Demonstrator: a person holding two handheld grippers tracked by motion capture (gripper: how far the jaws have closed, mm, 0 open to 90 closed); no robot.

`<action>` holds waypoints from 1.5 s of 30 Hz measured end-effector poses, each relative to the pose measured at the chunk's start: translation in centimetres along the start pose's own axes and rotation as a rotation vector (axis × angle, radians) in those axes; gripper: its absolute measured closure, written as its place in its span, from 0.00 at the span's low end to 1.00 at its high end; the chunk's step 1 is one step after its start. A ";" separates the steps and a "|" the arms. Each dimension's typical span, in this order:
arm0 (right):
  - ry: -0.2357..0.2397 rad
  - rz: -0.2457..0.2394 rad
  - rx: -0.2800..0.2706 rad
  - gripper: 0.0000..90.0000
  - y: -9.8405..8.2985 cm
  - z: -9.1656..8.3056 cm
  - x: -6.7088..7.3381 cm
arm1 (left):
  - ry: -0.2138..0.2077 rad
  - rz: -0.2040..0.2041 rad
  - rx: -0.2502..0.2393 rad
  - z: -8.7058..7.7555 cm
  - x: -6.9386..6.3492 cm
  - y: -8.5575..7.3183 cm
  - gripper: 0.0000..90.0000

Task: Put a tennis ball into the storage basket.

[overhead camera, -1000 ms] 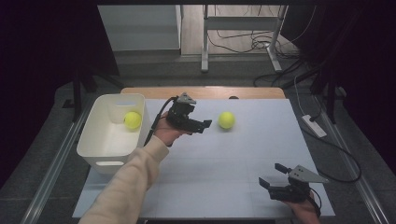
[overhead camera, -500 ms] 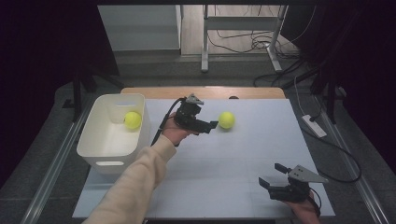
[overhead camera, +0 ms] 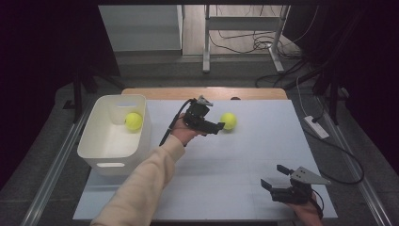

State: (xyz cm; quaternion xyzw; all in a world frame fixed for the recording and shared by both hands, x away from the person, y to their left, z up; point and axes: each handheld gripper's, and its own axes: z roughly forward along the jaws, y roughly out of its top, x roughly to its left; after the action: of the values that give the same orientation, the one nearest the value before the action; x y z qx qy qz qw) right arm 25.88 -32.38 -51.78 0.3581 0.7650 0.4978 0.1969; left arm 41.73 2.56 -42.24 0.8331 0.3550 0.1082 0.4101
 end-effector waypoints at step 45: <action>0.012 -0.004 0.010 0.12 0.0 0.3 -0.4 | 0.028 -0.010 0.053 8.3 0.9 1.0 0.13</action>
State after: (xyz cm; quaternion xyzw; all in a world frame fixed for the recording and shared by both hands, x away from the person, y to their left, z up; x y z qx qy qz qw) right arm 26.34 -32.48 -51.96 0.3546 0.7691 0.4959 0.1917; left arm 46.84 -2.28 -46.89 0.8402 0.3678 0.1083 0.3836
